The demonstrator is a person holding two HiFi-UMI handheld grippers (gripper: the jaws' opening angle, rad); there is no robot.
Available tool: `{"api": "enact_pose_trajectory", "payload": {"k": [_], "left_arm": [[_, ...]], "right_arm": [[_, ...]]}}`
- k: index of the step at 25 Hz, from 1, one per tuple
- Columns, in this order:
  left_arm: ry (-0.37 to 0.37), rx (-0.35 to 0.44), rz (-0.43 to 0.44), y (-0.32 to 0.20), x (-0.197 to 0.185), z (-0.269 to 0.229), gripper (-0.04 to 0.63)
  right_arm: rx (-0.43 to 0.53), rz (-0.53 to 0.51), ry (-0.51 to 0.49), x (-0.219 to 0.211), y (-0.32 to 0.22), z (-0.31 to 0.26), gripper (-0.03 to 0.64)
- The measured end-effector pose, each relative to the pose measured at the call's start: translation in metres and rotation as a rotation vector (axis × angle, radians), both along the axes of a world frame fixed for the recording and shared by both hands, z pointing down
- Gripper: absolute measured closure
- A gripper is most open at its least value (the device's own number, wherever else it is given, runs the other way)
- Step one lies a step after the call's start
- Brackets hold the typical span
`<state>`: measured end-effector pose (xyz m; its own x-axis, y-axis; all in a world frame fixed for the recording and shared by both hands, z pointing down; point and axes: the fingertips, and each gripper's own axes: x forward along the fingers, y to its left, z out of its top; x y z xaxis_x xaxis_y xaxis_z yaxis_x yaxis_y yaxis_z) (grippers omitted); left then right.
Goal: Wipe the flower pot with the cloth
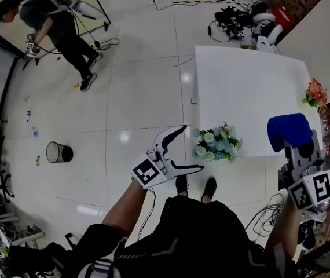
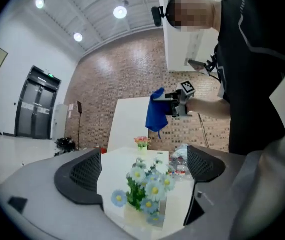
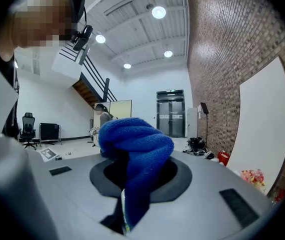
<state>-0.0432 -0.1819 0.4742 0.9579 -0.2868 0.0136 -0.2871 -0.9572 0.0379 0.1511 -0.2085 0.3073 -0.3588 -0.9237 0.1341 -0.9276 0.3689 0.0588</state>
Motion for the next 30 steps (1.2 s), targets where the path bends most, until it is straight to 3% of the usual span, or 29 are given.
{"api": "enact_pose_trajectory", "payload": {"k": [5, 7, 10, 12, 15, 17, 19, 21, 27, 30], "left_arm": [[0.098, -0.003, -0.090, -0.004, 0.011, -0.071, 0.055], [0.131, -0.010, -0.136, -0.009, 0.008, -0.090, 0.116], [0.132, -0.026, -0.177, -0.015, 0.004, -0.112, 0.124], [0.112, -0.013, -0.187, -0.015, 0.005, -0.124, 0.172], [0.126, -0.021, -0.227, -0.015, 0.006, -0.140, 0.254], [0.162, -0.042, -0.264, -0.018, 0.001, -0.152, 0.374], [0.185, -0.045, -0.297, -0.023, -0.007, -0.164, 0.451], [0.197, -0.057, -0.330, -0.029, -0.015, -0.172, 0.592], [0.206, -0.043, -0.376, -0.034, -0.028, -0.180, 0.592], [0.191, -0.021, -0.341, -0.036, -0.025, -0.187, 0.592]], "right_arm": [[0.044, -0.006, -0.036, 0.017, 0.014, -0.020, 0.546], [0.062, -0.013, -0.046, 0.016, 0.017, -0.025, 0.546], [0.084, -0.023, -0.060, 0.014, 0.017, -0.034, 0.546], [0.090, -0.024, -0.068, 0.015, 0.018, -0.037, 0.546], [0.098, -0.026, -0.075, 0.019, 0.021, -0.042, 0.546], [0.104, -0.030, -0.079, 0.017, 0.020, -0.046, 0.546], [0.105, -0.030, -0.082, 0.012, 0.018, -0.049, 0.546], [0.104, -0.027, -0.083, 0.007, 0.016, -0.049, 0.546], [0.103, -0.047, -0.075, -0.009, 0.014, -0.036, 0.546], [0.095, -0.046, -0.070, -0.018, 0.013, -0.036, 0.546]]}}
